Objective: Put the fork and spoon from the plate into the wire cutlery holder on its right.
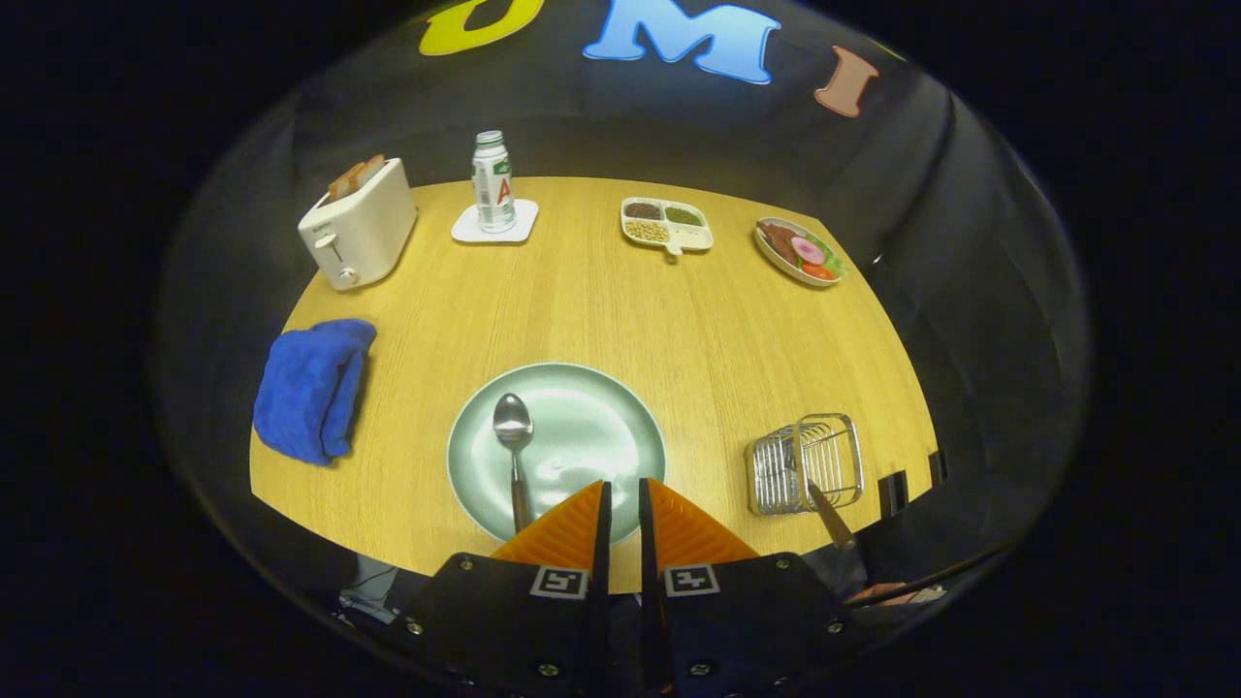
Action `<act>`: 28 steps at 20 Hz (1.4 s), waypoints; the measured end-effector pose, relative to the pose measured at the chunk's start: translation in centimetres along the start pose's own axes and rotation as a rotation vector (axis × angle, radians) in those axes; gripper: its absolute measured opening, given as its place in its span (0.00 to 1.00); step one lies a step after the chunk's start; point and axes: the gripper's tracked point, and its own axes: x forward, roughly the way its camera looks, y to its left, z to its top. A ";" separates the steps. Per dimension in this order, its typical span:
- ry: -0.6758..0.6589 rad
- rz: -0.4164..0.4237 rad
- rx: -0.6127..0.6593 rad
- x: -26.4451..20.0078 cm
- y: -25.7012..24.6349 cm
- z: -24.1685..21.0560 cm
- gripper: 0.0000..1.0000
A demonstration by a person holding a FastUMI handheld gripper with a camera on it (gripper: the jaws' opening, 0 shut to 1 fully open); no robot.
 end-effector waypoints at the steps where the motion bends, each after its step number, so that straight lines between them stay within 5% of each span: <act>1: 0.002 0.010 -0.011 0.1 0.6 -0.2 0.14; 18: 0.168 0.136 -0.041 5.3 7.5 -6.8 0.14; 28: 0.171 0.130 -0.036 7.7 7.5 -7.2 0.10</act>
